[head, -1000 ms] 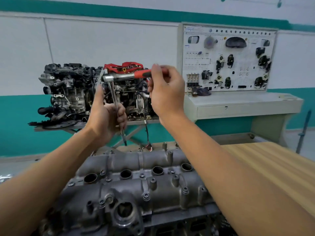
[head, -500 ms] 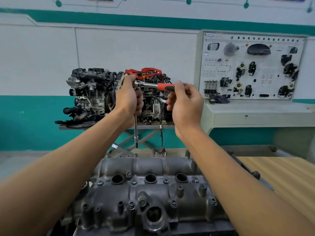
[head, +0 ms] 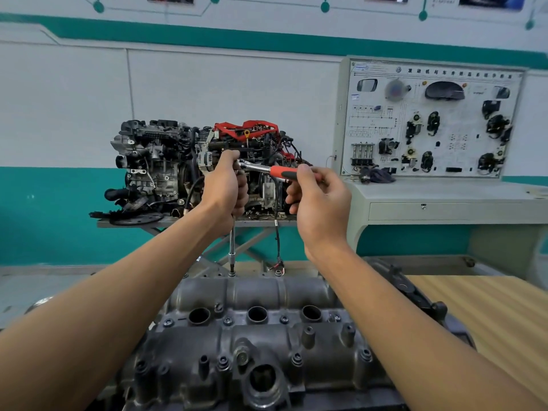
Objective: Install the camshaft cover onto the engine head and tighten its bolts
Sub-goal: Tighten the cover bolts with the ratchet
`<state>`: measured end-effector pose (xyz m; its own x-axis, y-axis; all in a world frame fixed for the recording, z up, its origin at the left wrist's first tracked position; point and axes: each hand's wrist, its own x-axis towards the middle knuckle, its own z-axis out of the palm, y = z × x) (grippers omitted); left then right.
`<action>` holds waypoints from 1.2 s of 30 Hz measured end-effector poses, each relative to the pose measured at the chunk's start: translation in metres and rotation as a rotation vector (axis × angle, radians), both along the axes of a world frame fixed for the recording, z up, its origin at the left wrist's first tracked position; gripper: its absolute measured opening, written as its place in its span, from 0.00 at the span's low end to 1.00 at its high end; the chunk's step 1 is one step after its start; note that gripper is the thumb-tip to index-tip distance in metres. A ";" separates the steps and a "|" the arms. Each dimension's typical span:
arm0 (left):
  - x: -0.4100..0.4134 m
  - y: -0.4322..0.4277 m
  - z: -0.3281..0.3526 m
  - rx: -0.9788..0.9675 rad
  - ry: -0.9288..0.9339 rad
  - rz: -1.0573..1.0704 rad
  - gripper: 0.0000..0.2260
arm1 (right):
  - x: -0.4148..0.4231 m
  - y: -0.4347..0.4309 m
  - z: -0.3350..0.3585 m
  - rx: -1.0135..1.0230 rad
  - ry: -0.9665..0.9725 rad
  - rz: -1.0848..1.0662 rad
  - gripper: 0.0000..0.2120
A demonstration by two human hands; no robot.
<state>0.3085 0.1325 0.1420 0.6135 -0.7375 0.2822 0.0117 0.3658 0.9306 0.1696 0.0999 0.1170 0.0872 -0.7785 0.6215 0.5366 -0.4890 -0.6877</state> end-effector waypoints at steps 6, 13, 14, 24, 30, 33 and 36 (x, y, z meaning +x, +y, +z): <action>0.006 -0.003 0.000 0.016 -0.017 -0.110 0.26 | 0.004 0.025 -0.011 -0.311 -0.004 -0.128 0.08; 0.002 0.000 -0.007 -0.005 -0.080 -0.111 0.26 | 0.007 -0.036 0.006 0.069 0.273 -0.096 0.09; -0.001 -0.001 -0.007 0.007 -0.105 -0.099 0.26 | 0.007 -0.045 0.011 0.149 0.318 -0.054 0.09; 0.010 -0.007 -0.006 -0.025 -0.063 -0.120 0.26 | 0.006 -0.008 0.002 -0.154 0.053 -0.331 0.11; 0.012 -0.008 -0.005 -0.024 -0.113 -0.137 0.26 | 0.007 0.026 -0.005 -0.300 -0.010 -0.331 0.12; 0.019 0.000 -0.012 -0.024 -0.170 -0.165 0.29 | 0.000 0.023 -0.007 -0.319 0.014 -0.277 0.10; 0.040 0.017 -0.035 0.098 -0.327 -0.314 0.35 | -0.004 0.010 -0.010 -0.241 0.051 -0.230 0.08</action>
<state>0.3487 0.1494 0.1075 0.2468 -0.9064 0.3429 -0.1920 0.3011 0.9341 0.1656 0.1104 0.1072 -0.0378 -0.6126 0.7895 0.3614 -0.7450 -0.5608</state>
